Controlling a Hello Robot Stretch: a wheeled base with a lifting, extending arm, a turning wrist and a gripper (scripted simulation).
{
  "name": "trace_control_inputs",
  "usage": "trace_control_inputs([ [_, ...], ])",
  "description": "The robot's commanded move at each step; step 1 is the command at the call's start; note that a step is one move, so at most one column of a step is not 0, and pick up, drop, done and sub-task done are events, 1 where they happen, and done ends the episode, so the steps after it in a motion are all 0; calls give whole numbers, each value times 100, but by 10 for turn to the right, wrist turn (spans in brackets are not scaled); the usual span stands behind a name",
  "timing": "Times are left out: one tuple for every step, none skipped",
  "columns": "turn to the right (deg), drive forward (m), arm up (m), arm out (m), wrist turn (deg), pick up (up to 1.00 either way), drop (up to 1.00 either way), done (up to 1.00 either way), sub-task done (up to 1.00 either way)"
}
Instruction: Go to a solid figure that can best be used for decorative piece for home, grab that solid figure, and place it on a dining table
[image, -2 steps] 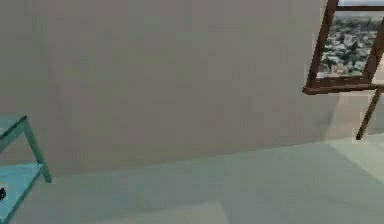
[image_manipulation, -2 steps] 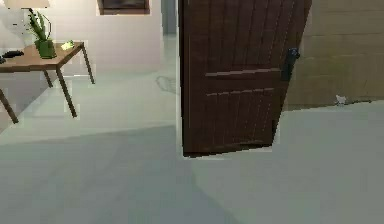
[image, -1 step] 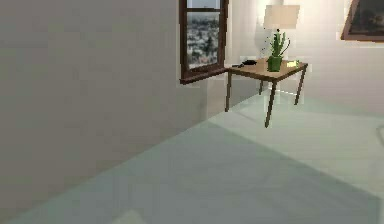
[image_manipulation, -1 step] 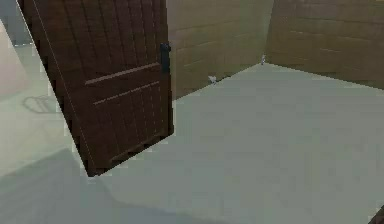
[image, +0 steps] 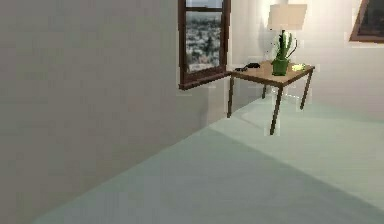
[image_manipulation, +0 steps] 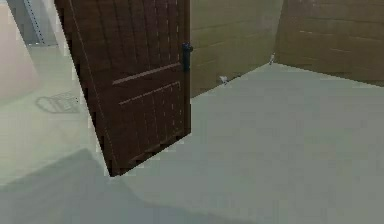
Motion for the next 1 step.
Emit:
trace_control_inputs([
  [-450,0,0,0,0,0,0,0,0],
])
